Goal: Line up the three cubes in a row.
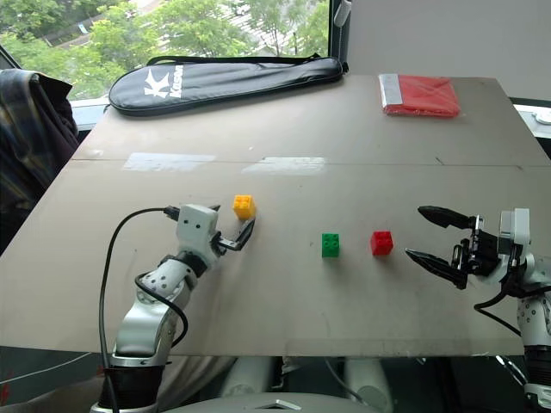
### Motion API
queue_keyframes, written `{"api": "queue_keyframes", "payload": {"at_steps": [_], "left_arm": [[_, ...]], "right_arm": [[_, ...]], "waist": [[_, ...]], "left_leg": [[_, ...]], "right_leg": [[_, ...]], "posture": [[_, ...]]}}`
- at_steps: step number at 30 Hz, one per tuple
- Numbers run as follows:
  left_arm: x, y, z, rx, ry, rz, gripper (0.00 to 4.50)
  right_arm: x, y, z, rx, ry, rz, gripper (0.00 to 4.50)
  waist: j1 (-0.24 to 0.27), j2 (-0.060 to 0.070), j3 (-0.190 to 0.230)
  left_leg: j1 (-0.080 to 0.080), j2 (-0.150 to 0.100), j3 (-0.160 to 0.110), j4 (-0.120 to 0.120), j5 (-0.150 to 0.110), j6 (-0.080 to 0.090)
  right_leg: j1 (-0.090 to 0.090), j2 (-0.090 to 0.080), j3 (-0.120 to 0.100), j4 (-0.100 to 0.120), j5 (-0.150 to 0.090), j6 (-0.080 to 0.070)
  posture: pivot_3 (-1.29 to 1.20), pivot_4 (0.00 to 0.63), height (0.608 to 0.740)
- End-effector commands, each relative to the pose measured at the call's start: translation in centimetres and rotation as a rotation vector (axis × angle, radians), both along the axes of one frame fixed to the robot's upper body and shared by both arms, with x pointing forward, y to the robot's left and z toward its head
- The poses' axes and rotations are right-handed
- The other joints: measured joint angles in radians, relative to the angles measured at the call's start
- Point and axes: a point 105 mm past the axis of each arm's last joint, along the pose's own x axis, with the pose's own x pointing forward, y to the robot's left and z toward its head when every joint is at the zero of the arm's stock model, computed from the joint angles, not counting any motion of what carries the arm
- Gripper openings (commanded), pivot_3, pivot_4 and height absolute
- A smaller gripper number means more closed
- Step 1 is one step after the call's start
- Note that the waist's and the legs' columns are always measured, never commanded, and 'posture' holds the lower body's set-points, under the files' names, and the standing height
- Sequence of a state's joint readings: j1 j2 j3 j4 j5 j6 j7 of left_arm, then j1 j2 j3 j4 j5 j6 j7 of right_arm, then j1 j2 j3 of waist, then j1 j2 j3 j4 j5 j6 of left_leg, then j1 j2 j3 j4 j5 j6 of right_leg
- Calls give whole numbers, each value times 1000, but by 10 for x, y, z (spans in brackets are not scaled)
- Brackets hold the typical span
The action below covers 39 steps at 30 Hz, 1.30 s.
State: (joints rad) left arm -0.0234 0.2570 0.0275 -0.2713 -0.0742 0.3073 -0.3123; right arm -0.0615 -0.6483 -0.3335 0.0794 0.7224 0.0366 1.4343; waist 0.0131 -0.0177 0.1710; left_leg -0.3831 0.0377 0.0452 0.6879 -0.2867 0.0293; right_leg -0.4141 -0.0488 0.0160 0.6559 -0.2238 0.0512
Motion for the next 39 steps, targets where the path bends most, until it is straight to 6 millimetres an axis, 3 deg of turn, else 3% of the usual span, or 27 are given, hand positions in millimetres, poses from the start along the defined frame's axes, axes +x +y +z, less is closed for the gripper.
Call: {"api": "queue_keyframes", "payload": {"at_steps": [1,12,31,33,34,38,39], "left_arm": [[3,-6,1,-1,-18,-6,4461],[20,-26,-3,-54,13,31,4461],[22,-19,-20,20,101,158,4461],[22,-18,-21,10,103,159,3935],[21,-19,-21,9,103,158,3908],[21,-21,-21,1,108,143,1955],[21,-21,-21,-1,109,141,1740]], "right_arm": [[-4,-4,9,-13,-48,-11,4500],[-6,-4,9,-22,-46,-12,4500],[-6,-6,4,-41,-47,-4,4500],[-6,-5,5,-41,-48,-4,4500],[-6,-5,5,-42,-48,-3,4500],[-6,-3,6,-44,-48,0,4500],[-6,-3,6,-45,-48,1,4500]], "waist": [[0,0,0],[0,0,0],[-1,1,-1],[-2,1,-1],[-2,1,-1],[-2,1,-1],[-2,1,-1]], "left_leg": [[0,0,0,0,0,0],[0,0,0,0,0,0],[1,0,0,0,0,0],[1,0,0,0,0,0],[1,0,0,0,0,0],[1,0,0,0,0,0],[1,0,0,0,0,0]], "right_leg": [[0,0,0,0,0,0],[0,0,0,0,0,0],[0,0,0,1,0,0],[0,0,1,1,-1,-2],[0,0,1,1,-1,-2],[0,0,1,1,-1,-2],[0,0,1,1,-1,-2]], "posture": [[0,150,708],[0,150,708],[0,150,708],[0,150,708],[0,150,708],[0,150,708],[0,150,708]]}}
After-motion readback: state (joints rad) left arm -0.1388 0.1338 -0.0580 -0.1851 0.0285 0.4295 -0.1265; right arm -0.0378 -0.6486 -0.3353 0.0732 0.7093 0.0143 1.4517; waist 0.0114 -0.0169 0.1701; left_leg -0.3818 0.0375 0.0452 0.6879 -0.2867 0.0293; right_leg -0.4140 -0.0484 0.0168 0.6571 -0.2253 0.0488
